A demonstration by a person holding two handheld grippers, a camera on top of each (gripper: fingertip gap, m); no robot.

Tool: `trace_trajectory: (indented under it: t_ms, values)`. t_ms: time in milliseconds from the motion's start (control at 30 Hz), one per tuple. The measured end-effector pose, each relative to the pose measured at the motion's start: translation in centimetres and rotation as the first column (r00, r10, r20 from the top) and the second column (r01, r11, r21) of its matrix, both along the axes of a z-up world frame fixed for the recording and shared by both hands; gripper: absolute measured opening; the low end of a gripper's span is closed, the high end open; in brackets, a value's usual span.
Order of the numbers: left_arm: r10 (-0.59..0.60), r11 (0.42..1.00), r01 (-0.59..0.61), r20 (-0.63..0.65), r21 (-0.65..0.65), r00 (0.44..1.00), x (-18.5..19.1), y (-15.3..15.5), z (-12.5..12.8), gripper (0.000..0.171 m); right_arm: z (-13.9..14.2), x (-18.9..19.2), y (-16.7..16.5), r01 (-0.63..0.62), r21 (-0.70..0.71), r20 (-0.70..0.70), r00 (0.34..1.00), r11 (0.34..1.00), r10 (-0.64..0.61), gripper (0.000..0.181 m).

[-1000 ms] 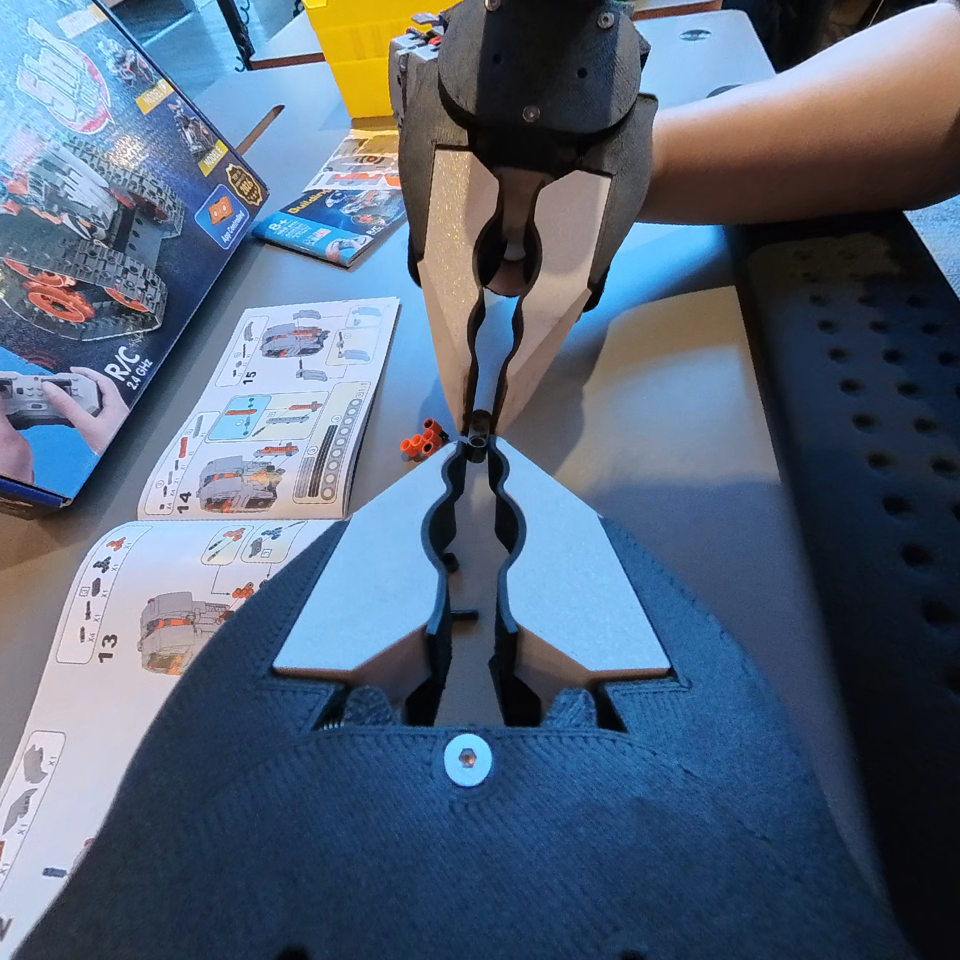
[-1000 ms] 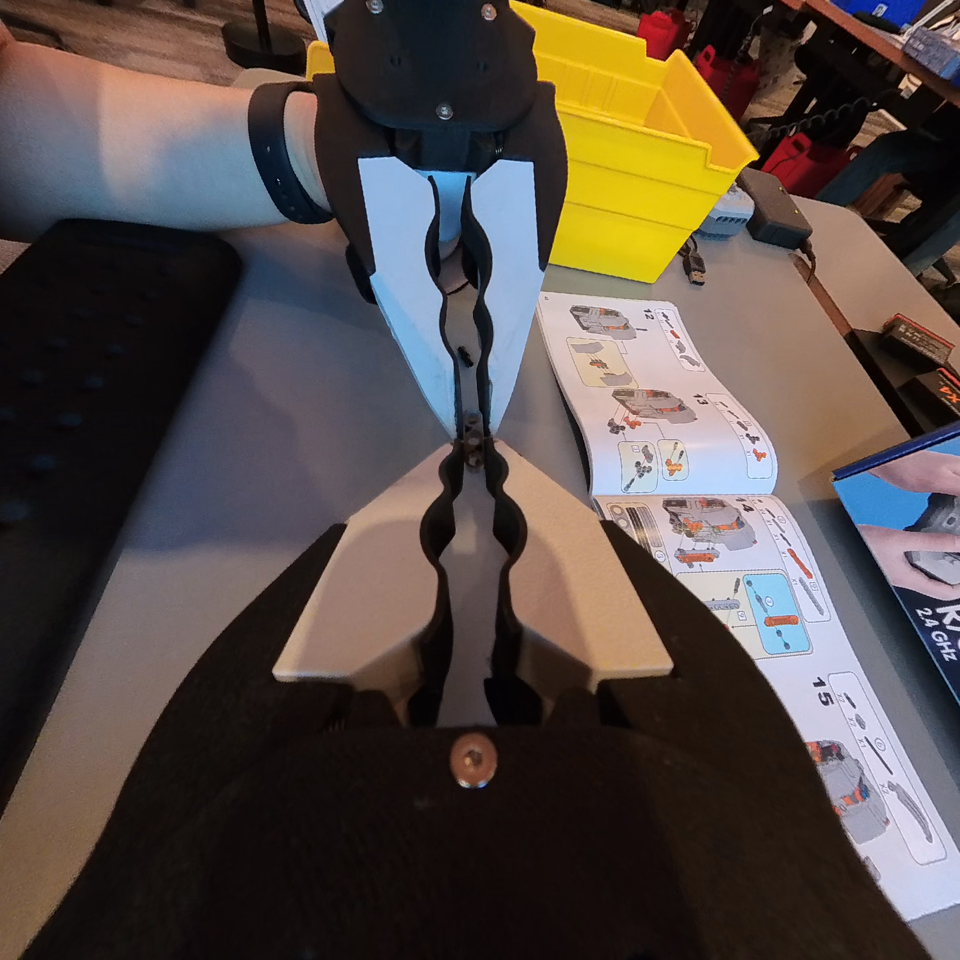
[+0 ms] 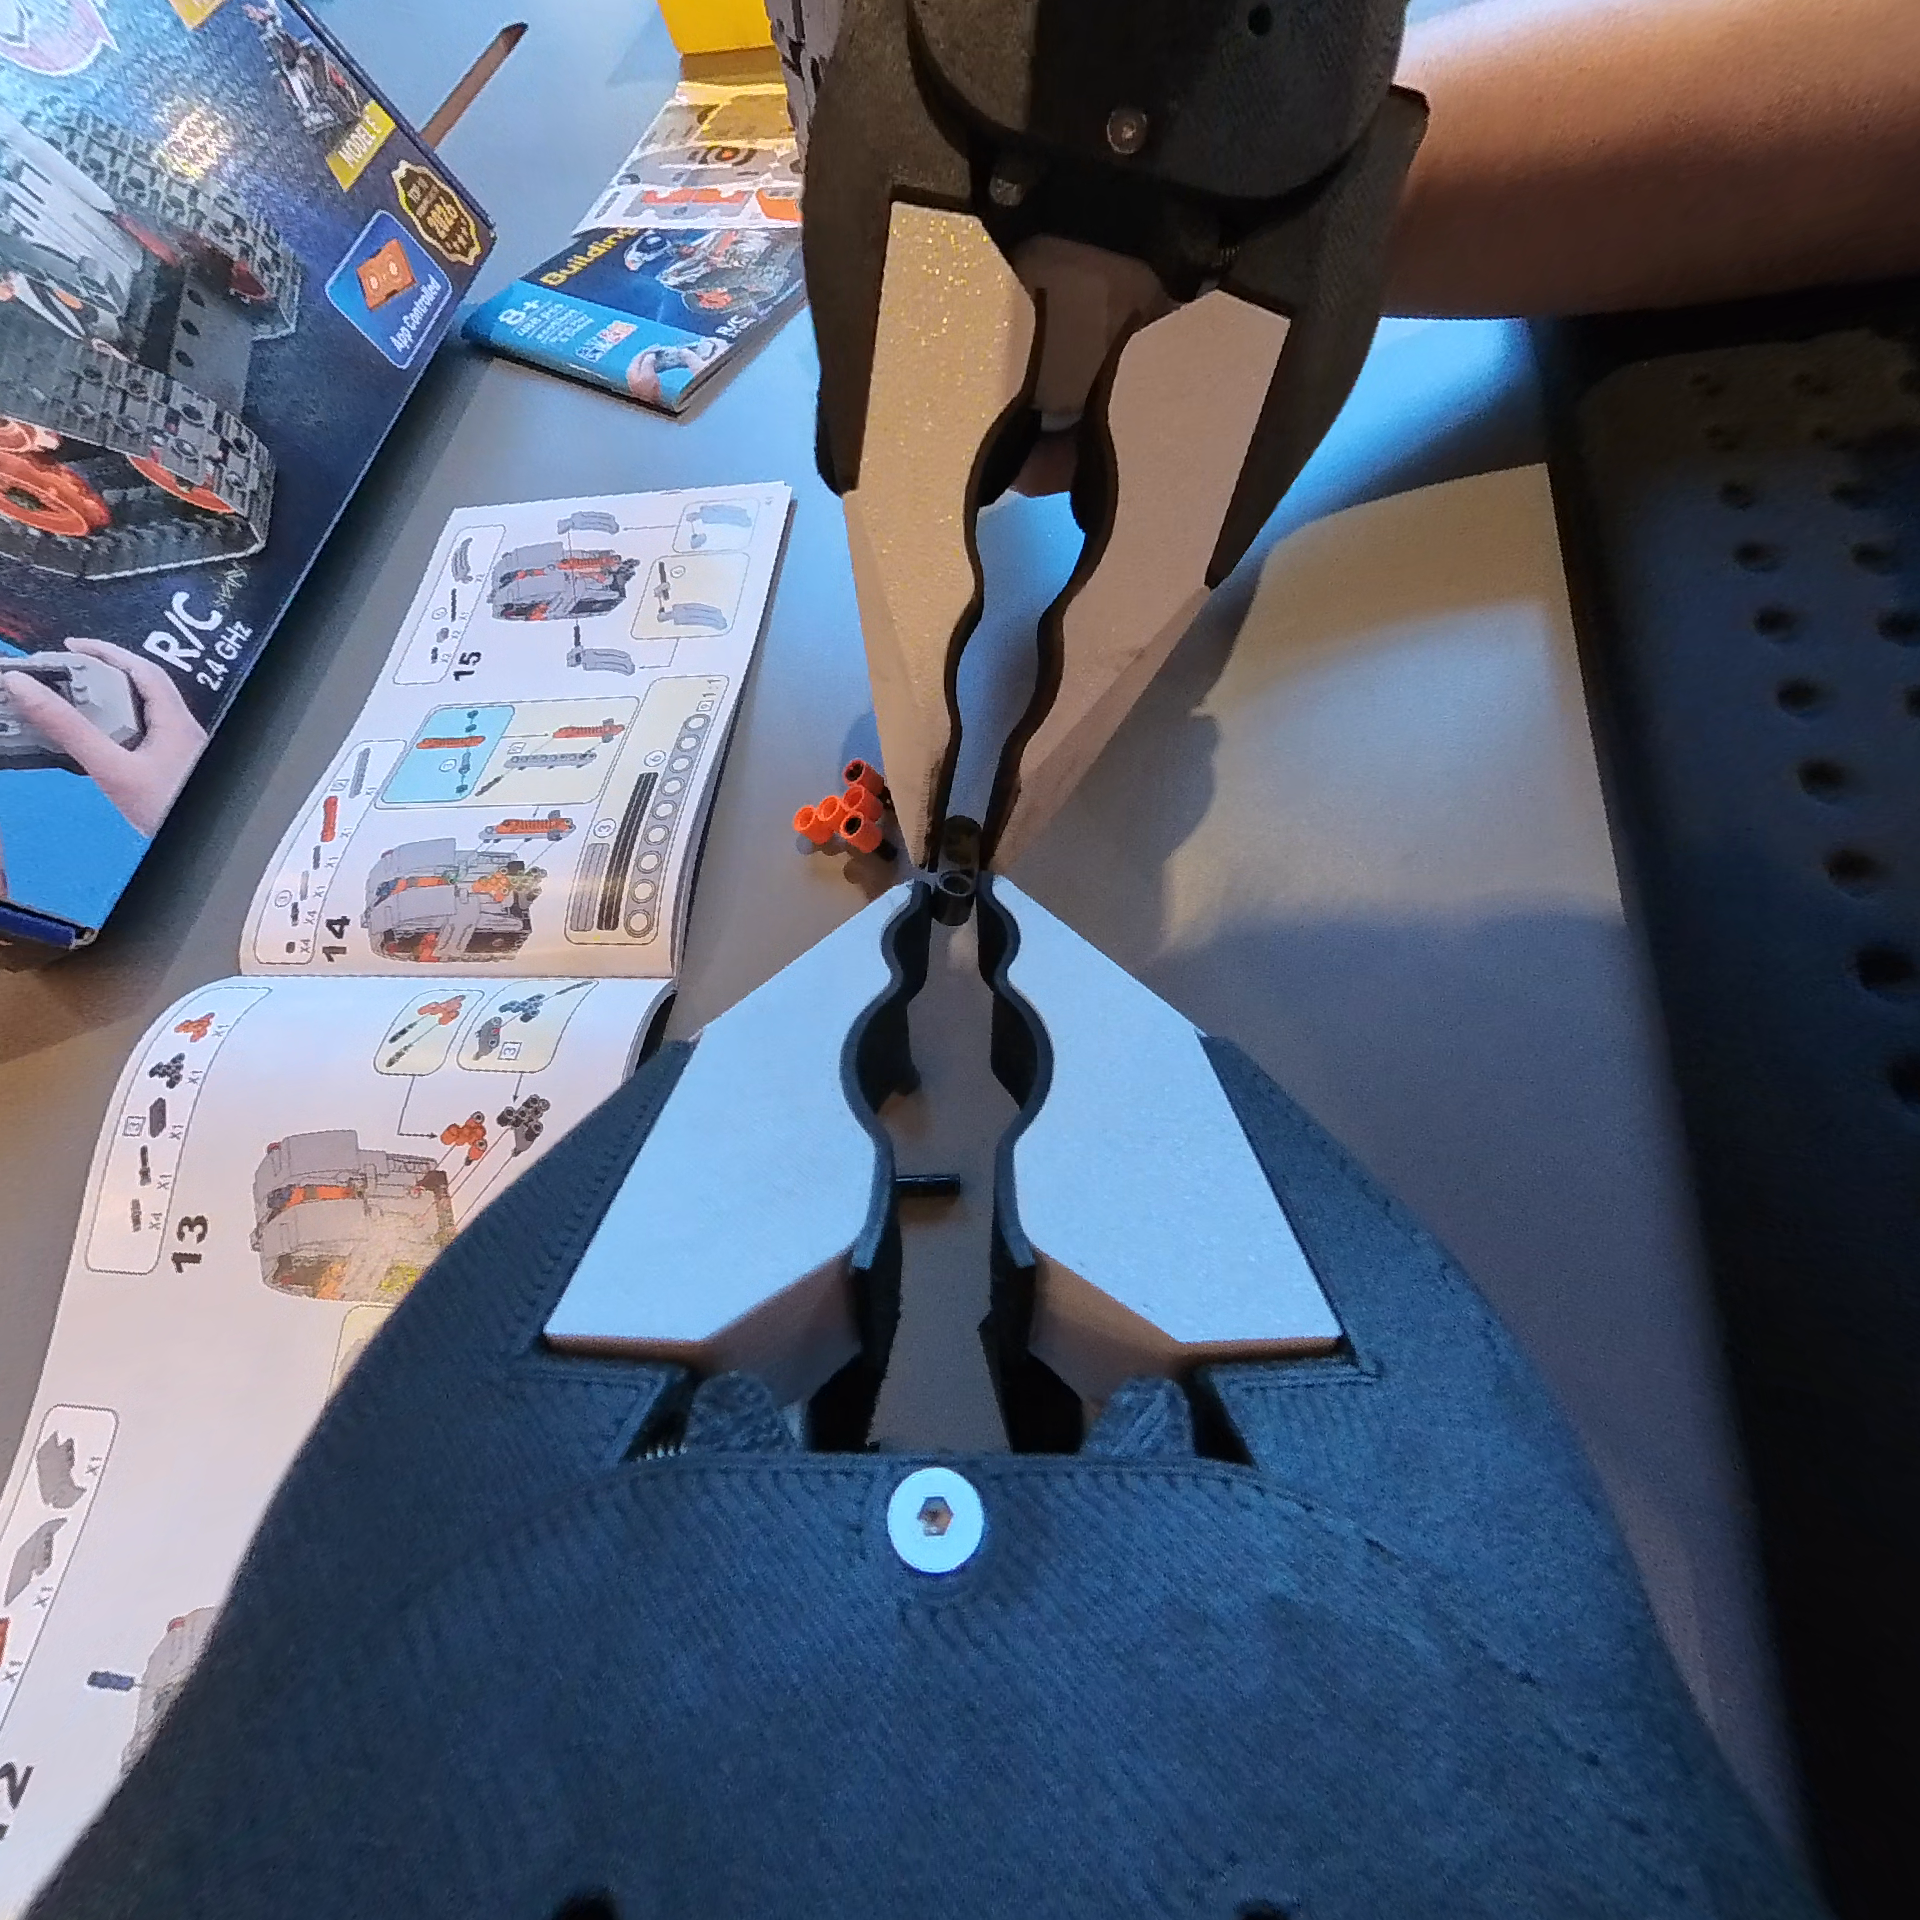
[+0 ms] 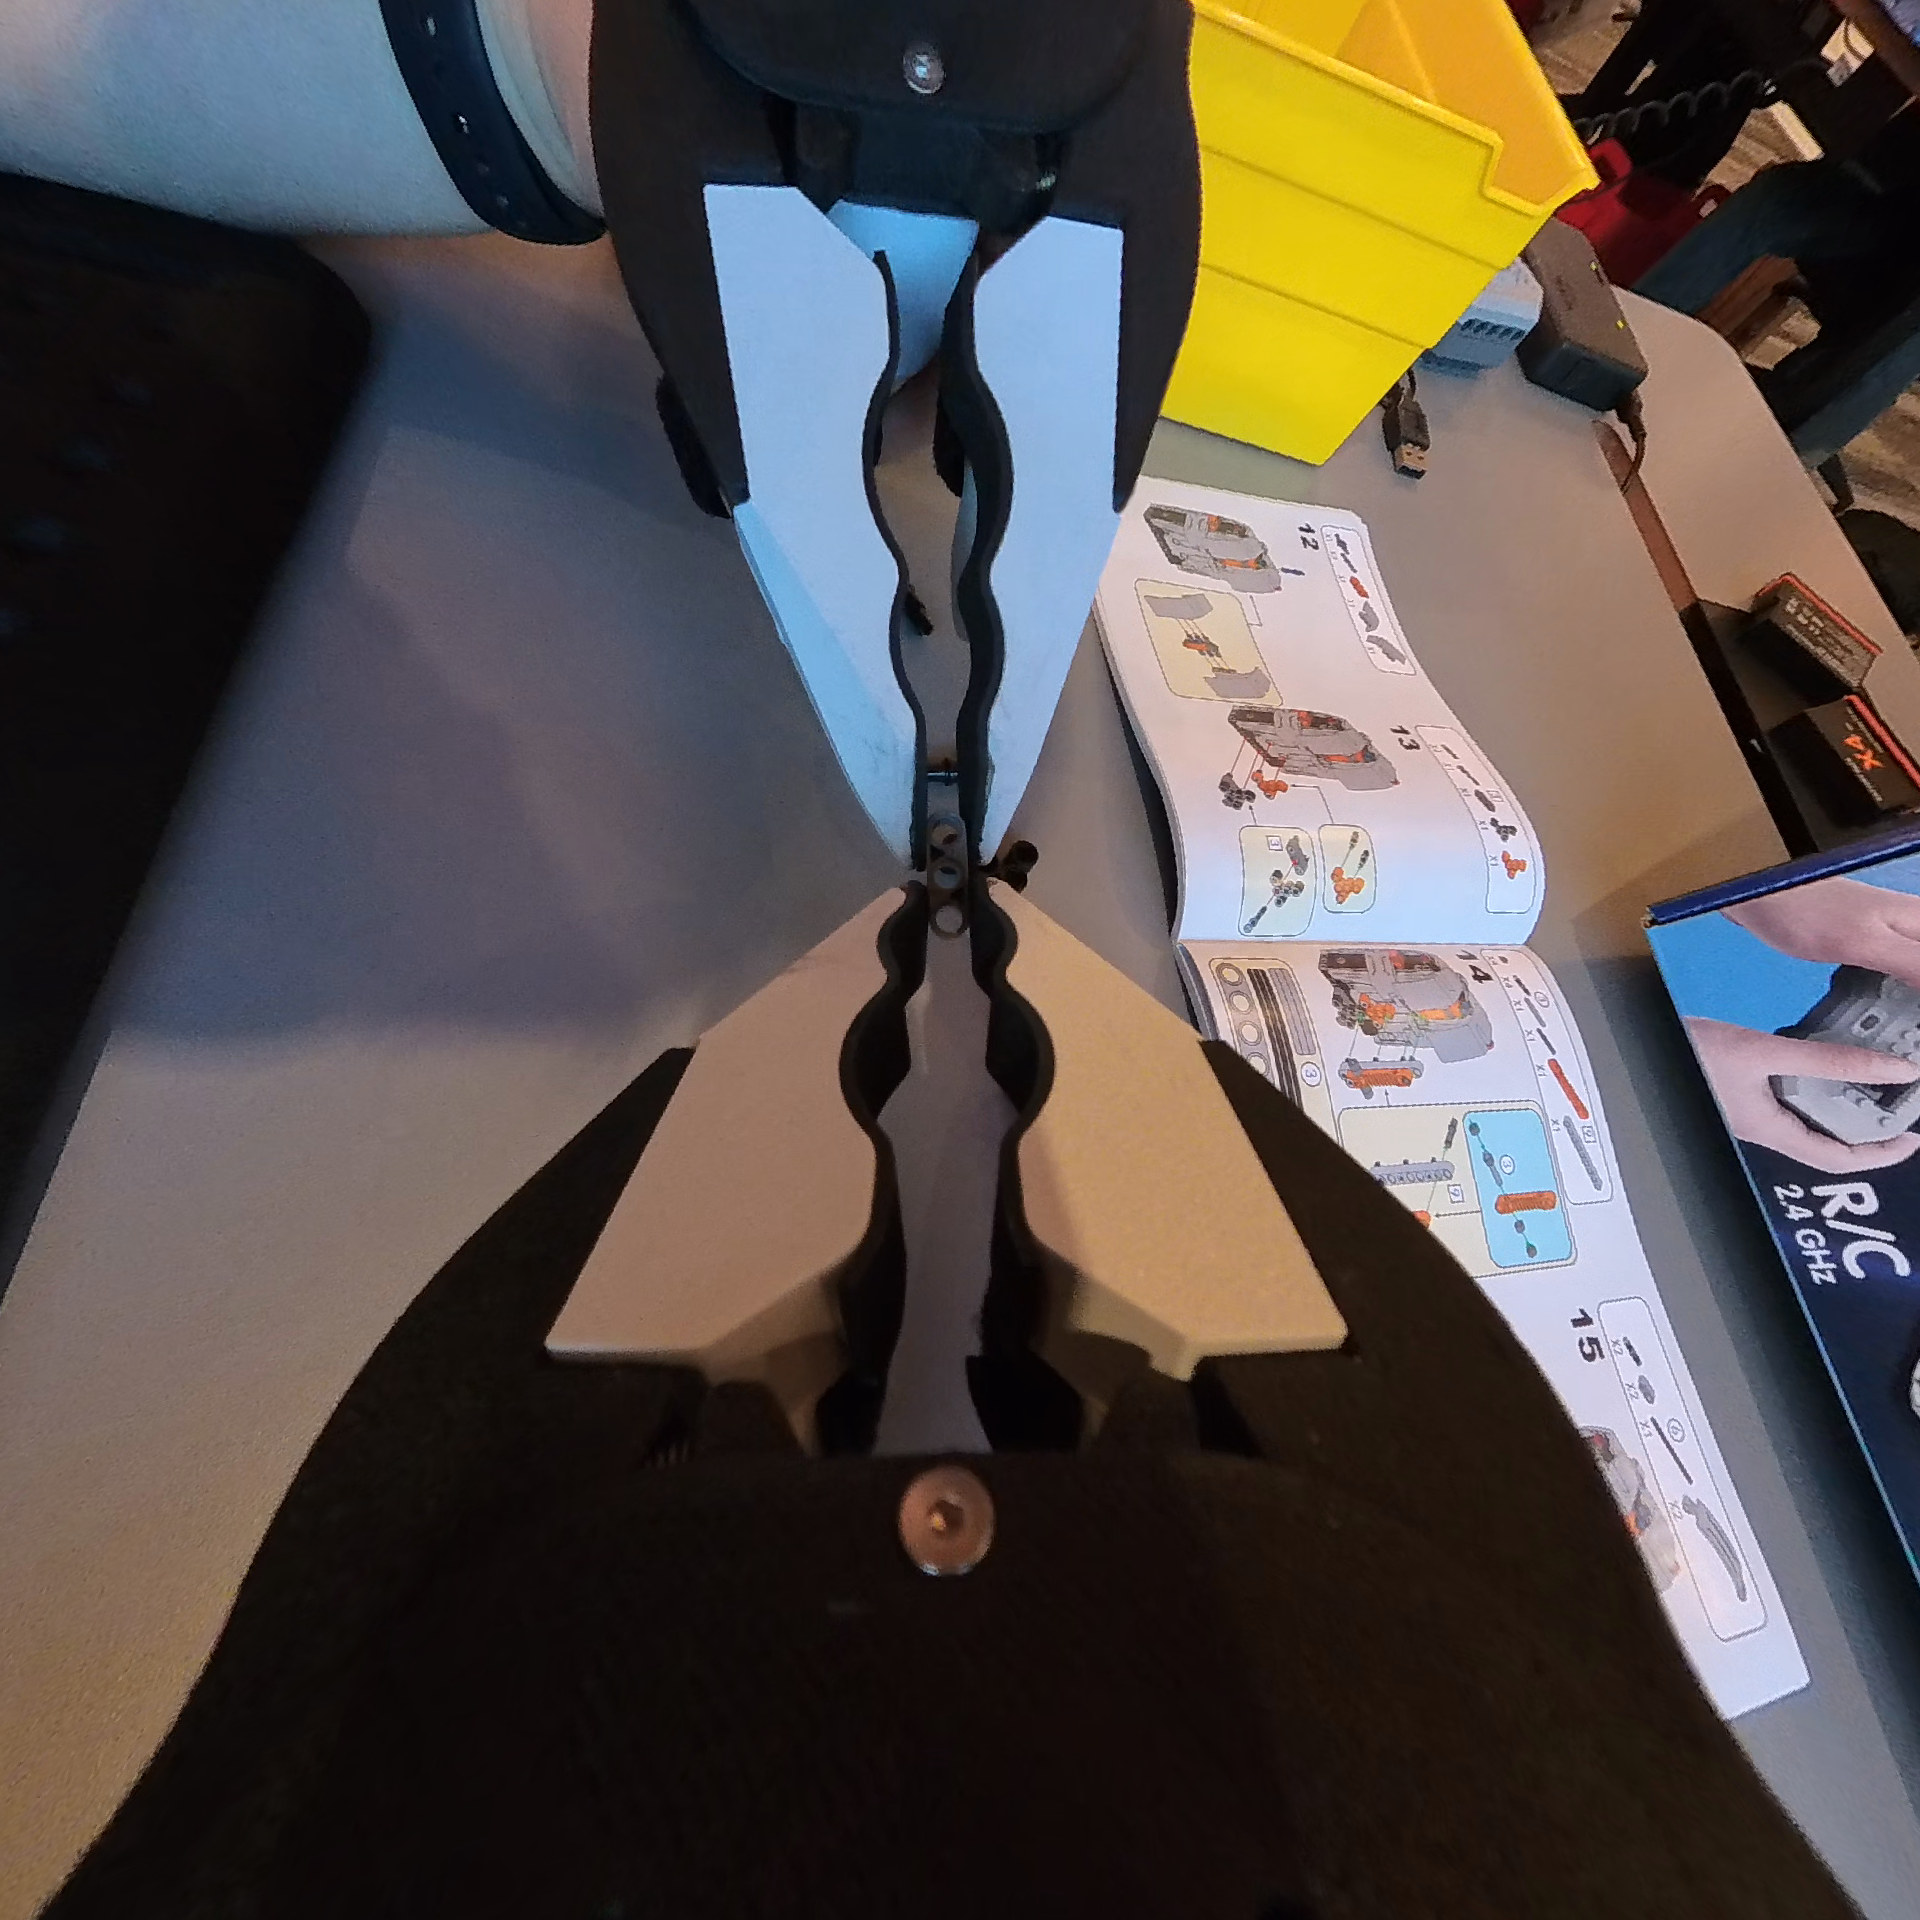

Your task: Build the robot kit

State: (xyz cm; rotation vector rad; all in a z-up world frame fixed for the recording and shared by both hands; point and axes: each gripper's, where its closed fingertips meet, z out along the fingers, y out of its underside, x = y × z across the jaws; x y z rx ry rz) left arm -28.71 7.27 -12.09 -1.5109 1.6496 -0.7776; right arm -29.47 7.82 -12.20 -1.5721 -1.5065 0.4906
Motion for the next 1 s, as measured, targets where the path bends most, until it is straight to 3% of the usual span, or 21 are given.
trace_trajectory:
  t_ms: [300,567,700,800,867,1000]
  values:
    - [0.005,1.0,-0.005,-0.017,-0.008,1.0,0.0,0.1,-0.4,0.005,-0.4,0.0,0.0,-0.001,0.013,0.026,1.0,1.0,0.001,0.005]
    - [0.083,0.994,-0.081,0.038,-0.07,0.996,-0.5,1.4,0.8,0.013,0.0,0.6,0.7,0.037,0.03,0.015,0.999,0.999,-0.037,0.005]
    - [0.106,0.994,-0.107,-0.007,-0.033,0.994,-0.8,1.8,0.2,0.01,-0.3,0.9,0.8,0.038,0.042,0.047,0.998,0.998,-0.04,0.005]
    - [0.292,0.953,-0.292,0.011,0.076,0.956,-1.7,4.9,1.1,0.01,-0.5,1.8,1.2,0.051,0.068,0.091,0.994,0.996,-0.057,0.005]
    - [0.406,0.9,-0.421,0.134,0.113,0.904,-2.2,6.8,3.6,0.004,-0.1,2.4,1.7,0.079,0.09,0.092,0.992,0.993,-0.088,0.005]
    - [0.496,0.861,-0.508,0.249,-0.016,0.832,-3.5,8.0,5.9,0.003,0.8,2.3,1.6,0.087,0.077,0.047,0.995,0.993,-0.09,0.005]
